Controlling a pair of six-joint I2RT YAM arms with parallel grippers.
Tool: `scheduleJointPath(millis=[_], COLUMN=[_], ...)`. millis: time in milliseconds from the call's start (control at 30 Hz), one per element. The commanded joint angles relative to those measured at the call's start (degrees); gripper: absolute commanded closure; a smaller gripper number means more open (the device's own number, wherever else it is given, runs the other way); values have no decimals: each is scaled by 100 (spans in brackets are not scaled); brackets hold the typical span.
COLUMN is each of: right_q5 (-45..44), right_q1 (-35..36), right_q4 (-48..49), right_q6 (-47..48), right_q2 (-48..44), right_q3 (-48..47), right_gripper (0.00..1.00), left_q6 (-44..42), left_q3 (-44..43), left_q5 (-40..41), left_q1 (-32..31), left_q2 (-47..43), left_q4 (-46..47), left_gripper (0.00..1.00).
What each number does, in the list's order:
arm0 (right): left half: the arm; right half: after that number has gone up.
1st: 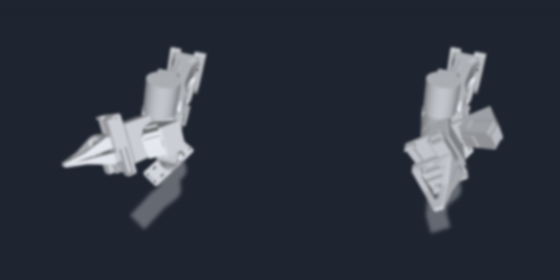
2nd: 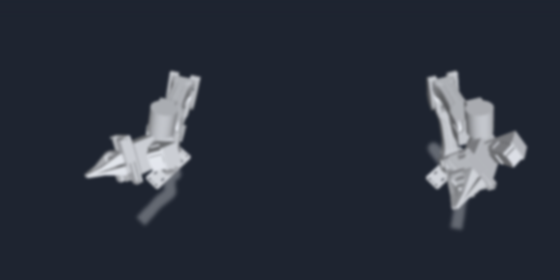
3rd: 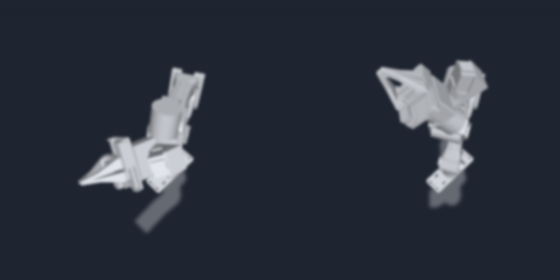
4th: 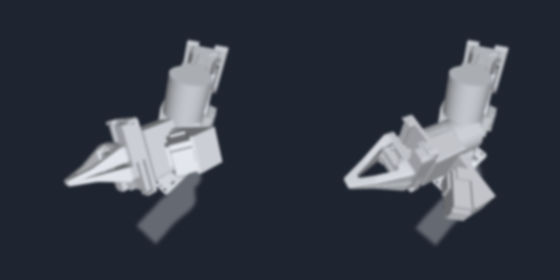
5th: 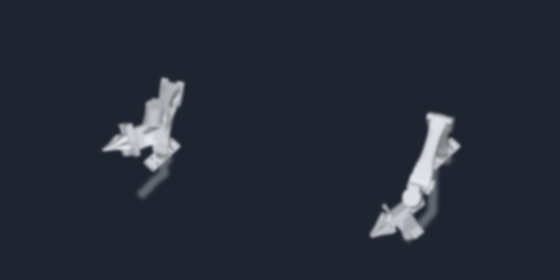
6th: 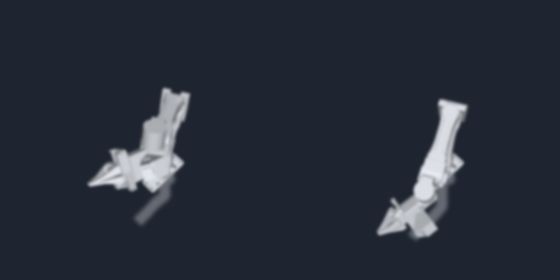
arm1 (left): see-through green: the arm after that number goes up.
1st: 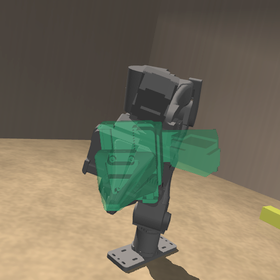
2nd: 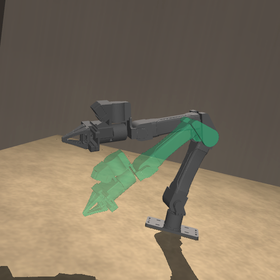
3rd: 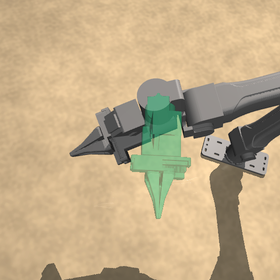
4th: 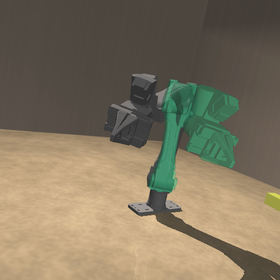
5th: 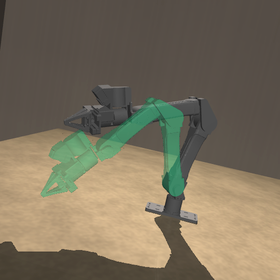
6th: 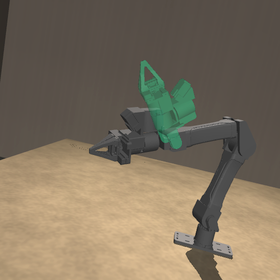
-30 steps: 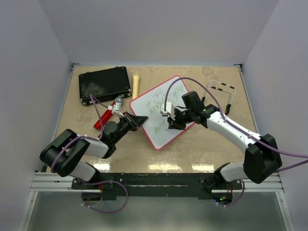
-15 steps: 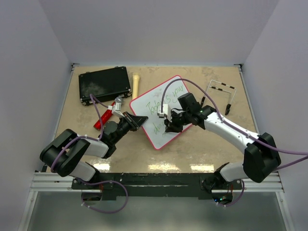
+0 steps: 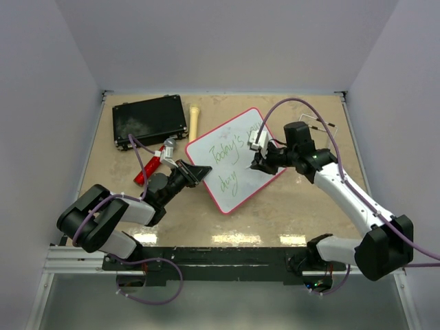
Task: Write a sentence on the whiteboard
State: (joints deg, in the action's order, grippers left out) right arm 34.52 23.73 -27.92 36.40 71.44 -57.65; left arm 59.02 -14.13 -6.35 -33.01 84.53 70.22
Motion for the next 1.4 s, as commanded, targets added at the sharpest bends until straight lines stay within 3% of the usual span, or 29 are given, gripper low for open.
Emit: scheduleJointPath(millis=[0,533,933,1367], right_q5=[563,863,1408,1663], right_q1=[-298,-975,-1581,-2118], right_q4=[269,718,173,235], right_q6=[-116,-318,-344,-459], right_q2=[-8,-525,-798,-921], right_q3=[-124,113,-510,-449], right_gripper=[100,100,100,100], left_q6=[-356,-1253,-2403,-2651], left_q3=[-90,-397,-793,-943], left_q5=[-331,-745,-1123,-1553], left_q1=[-21,-21,-21,85], left_q2=[-209,-525,-877,-860], left_q4=[572,-324,-1431,-1801], left_gripper=[100,100,100,100])
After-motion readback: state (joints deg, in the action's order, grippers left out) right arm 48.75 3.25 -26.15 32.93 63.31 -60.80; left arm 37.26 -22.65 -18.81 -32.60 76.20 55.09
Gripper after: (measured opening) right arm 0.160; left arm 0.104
